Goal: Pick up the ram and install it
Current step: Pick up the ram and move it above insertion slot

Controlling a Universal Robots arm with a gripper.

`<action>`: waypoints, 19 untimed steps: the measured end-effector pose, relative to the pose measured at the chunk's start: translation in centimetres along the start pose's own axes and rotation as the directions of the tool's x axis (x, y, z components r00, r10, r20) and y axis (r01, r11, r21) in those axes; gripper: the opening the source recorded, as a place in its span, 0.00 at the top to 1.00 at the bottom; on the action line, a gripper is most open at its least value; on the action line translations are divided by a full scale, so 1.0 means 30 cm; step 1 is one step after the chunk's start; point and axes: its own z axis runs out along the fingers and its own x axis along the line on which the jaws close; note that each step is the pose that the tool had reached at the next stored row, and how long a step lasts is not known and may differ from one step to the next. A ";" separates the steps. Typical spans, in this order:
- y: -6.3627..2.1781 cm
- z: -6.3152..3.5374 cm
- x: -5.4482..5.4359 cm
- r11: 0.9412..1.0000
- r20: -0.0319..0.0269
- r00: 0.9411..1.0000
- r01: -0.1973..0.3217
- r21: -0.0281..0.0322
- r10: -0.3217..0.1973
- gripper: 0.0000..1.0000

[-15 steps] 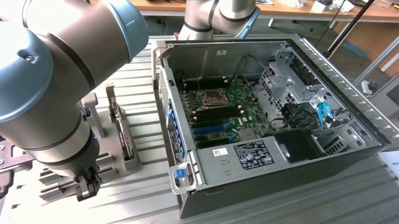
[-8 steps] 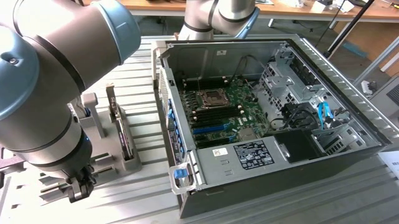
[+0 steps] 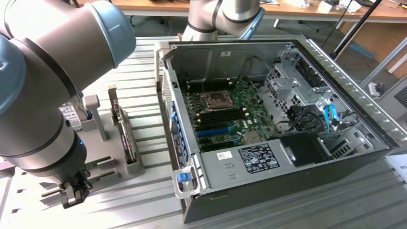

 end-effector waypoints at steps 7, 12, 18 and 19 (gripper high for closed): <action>0.011 0.006 -0.022 1.000 0.000 1.000 0.000 0.000 0.000 0.69; 0.012 0.012 -0.030 1.000 0.000 1.000 0.000 0.000 0.000 0.69; 0.014 0.028 -0.029 1.000 0.000 1.000 0.000 0.000 0.000 0.69; 0.015 0.030 -0.029 1.000 0.000 1.000 0.000 0.000 0.000 0.69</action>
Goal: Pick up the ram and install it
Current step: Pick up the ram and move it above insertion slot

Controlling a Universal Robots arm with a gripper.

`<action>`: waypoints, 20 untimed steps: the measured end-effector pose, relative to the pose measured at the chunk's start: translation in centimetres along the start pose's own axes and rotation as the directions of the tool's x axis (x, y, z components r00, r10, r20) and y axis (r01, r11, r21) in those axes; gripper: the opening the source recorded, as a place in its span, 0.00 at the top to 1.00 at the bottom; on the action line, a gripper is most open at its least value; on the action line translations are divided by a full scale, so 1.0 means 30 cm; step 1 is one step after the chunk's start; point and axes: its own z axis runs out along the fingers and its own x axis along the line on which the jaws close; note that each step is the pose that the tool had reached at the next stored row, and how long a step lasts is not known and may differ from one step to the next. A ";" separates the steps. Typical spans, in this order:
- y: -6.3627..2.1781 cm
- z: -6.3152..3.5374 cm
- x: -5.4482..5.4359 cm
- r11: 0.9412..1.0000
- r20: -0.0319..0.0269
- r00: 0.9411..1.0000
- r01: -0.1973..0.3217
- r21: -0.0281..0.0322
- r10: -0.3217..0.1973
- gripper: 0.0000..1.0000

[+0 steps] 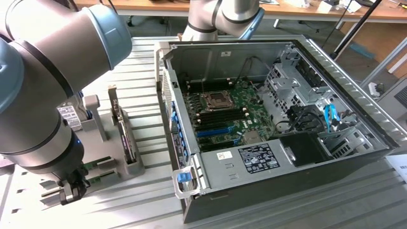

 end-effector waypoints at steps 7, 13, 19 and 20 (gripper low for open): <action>0.001 0.016 0.001 1.000 0.000 1.000 0.000 0.000 0.000 0.69; 0.001 0.016 0.001 1.000 0.000 1.000 0.000 0.000 0.000 0.87; 0.000 -0.004 0.000 1.000 -0.001 1.000 0.000 0.000 0.000 0.87; 0.000 -0.010 -0.001 1.000 -0.001 1.000 0.000 0.000 0.000 0.87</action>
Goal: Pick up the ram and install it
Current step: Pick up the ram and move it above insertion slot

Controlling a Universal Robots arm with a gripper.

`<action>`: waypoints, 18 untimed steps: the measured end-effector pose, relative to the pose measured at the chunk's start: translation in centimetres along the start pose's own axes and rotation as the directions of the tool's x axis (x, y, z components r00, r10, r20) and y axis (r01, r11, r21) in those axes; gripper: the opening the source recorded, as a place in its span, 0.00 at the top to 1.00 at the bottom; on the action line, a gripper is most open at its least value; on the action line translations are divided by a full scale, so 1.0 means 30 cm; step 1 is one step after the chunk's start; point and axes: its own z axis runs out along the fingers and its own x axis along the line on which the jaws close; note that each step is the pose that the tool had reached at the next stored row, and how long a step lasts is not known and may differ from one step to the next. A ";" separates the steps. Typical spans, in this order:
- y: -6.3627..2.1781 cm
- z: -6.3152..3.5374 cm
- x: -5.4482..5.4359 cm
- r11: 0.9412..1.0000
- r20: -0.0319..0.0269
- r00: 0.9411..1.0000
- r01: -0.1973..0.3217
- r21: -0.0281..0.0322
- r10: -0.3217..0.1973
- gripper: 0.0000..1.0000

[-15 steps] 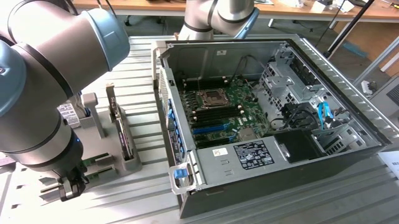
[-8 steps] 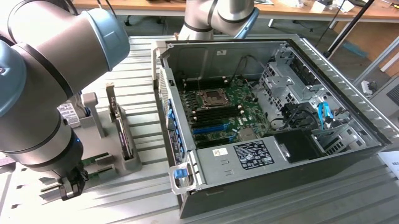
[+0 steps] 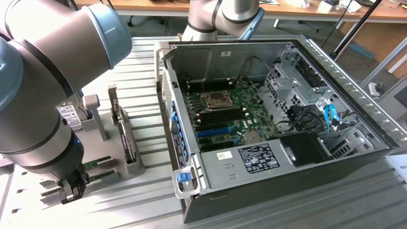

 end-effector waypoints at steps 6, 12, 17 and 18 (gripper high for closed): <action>-0.001 -0.045 -0.004 1.000 -0.002 1.000 0.000 0.000 0.000 0.87; -0.002 -0.078 -0.007 1.000 -0.002 1.000 0.000 0.000 0.000 0.87; -0.003 -0.119 -0.011 1.000 -0.002 1.000 0.000 0.000 0.000 0.87; -0.003 -0.130 -0.012 1.000 -0.002 1.000 0.000 0.000 0.000 0.87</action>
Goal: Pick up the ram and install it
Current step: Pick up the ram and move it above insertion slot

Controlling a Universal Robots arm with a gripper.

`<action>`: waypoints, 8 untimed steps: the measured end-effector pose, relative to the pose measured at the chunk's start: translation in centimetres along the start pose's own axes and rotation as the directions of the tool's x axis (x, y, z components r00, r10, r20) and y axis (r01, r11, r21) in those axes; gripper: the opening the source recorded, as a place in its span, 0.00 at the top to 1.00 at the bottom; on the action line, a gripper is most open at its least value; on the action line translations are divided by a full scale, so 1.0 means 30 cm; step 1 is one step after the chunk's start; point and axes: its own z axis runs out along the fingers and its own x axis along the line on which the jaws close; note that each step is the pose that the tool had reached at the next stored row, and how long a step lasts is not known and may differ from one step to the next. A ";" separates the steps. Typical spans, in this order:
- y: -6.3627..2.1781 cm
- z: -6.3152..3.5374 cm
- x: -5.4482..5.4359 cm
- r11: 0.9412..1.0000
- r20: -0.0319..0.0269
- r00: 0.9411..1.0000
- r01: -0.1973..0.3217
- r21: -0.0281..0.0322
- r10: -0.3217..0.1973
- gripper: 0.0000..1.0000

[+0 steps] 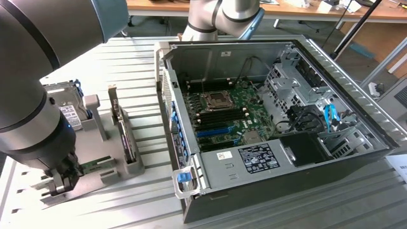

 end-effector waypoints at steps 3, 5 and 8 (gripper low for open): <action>-0.001 -0.027 -0.002 1.000 0.000 1.000 0.000 0.000 0.000 0.87; -0.001 -0.037 -0.003 1.000 0.000 1.000 0.000 0.000 0.000 0.87; -0.001 -0.047 -0.004 1.000 0.000 1.000 0.000 0.000 0.000 0.87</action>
